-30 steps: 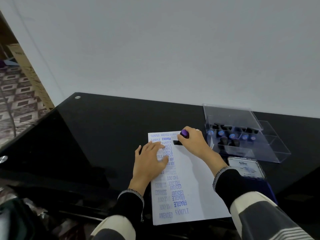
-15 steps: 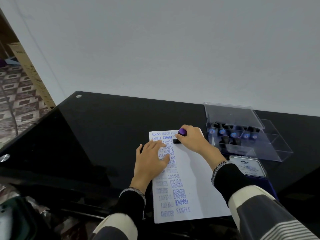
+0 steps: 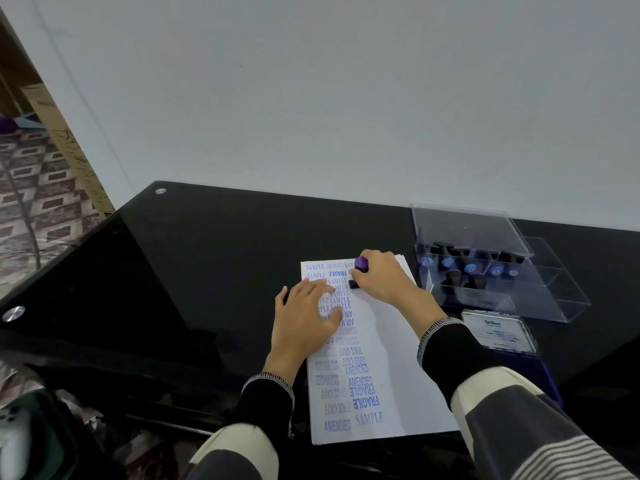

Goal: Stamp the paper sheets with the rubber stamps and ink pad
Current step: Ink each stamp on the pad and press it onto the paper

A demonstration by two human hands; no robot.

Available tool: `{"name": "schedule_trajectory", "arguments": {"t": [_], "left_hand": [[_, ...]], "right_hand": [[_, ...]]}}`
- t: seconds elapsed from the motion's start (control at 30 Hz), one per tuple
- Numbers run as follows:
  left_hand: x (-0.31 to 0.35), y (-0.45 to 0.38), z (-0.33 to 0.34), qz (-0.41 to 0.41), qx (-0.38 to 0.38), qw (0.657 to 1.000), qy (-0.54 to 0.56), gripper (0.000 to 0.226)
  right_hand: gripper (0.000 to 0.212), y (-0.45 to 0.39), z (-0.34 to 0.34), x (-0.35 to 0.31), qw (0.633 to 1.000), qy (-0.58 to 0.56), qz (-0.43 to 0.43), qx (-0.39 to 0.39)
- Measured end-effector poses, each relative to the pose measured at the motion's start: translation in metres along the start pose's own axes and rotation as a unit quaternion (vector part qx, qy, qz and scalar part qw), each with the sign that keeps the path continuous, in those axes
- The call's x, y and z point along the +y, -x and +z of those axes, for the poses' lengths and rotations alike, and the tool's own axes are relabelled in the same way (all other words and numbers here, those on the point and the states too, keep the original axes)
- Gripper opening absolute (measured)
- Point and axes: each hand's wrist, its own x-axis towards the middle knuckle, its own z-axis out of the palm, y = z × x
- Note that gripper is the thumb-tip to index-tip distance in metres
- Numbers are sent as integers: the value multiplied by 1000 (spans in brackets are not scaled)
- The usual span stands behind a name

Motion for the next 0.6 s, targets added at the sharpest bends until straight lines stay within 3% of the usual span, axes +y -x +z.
{"name": "schedule_trajectory", "arguments": {"t": [0.4,0.6], "left_hand": [[0,-2,1,-3,-4,1000,-8,45],[0,-1,0,-4,-5,1000,-5,44]], "right_hand": [[21,4,4,-1,1000,15,10,20],[17,7,-1,0,997,-61,25,35]]}}
